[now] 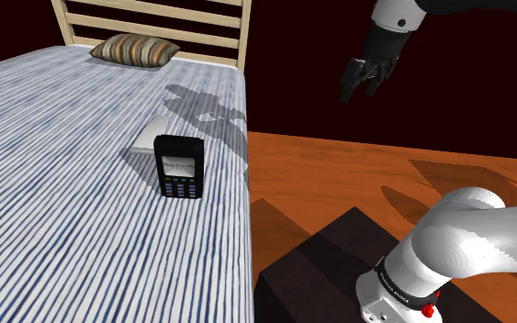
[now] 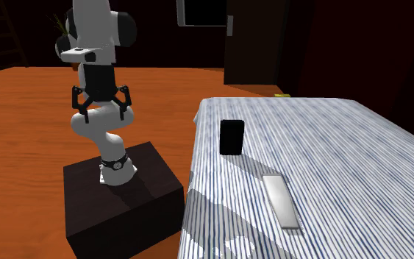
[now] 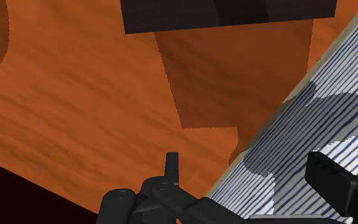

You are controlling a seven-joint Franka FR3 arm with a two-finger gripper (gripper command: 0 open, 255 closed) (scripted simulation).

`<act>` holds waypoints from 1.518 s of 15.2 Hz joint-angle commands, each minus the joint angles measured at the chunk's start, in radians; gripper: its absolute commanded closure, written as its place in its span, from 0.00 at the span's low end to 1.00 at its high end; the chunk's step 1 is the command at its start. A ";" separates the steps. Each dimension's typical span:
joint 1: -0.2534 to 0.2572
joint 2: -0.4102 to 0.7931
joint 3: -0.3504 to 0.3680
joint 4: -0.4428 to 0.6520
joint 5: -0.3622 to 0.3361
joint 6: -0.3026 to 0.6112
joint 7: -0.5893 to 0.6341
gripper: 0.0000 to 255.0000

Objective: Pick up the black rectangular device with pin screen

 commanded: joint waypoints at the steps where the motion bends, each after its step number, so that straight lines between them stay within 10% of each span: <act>1: 0.000 0.000 0.000 0.000 0.000 0.000 0.000 0.00; 23: 0.228 0.491 0.275 0.277 0.177 0.156 0.017 0.00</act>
